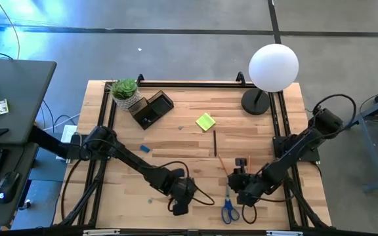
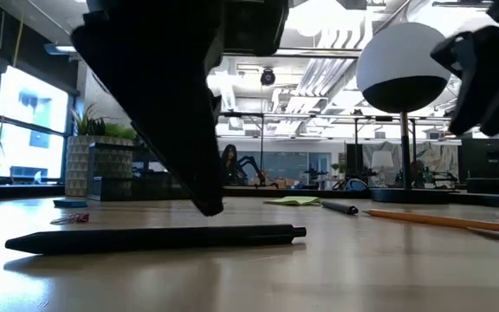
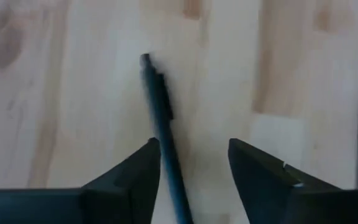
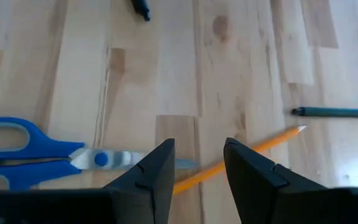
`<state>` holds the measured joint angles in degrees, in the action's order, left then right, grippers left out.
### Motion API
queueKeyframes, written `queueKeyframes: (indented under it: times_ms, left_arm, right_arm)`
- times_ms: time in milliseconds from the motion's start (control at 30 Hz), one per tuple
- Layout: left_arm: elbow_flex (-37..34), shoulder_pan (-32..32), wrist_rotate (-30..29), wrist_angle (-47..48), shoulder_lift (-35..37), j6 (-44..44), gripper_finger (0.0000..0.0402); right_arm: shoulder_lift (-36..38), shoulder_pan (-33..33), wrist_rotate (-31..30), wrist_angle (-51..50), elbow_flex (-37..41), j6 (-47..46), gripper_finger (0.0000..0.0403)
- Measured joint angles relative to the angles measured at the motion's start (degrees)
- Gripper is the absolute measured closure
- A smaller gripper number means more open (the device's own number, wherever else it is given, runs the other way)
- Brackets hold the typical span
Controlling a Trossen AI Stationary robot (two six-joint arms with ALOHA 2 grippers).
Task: Pick and place office supplies into organizer
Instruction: Put the bottom black pen into the desk organizer
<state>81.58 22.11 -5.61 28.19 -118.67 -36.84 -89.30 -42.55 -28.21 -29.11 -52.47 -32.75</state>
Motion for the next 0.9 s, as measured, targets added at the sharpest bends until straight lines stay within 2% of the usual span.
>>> queueKeyframes:
  times_ms: [133,300,733,900]
  left_arm:
    - [0.0,0.0,-0.2,1.2,-0.3,-1.7,0.0219]
    - [0.0,0.0,0.4,1.5,-1.3,-3.6,0.024]
    - [0.2,0.0,-1.5,3.3,-2.8,-4.0,0.0358]
    - [0.2,0.0,-1.4,3.4,-2.8,-4.0,0.0376]
  right_arm:
    - [0.2,-0.7,-0.3,3.5,2.5,0.0,0.0269]
    - [0.3,-1.5,-1.5,4.3,3.7,-0.3,0.0269]
    - [0.3,-1.5,-3.8,4.1,3.7,-0.3,0.0269]
    - [0.3,-1.5,-3.8,4.1,3.7,-0.3,0.0269]
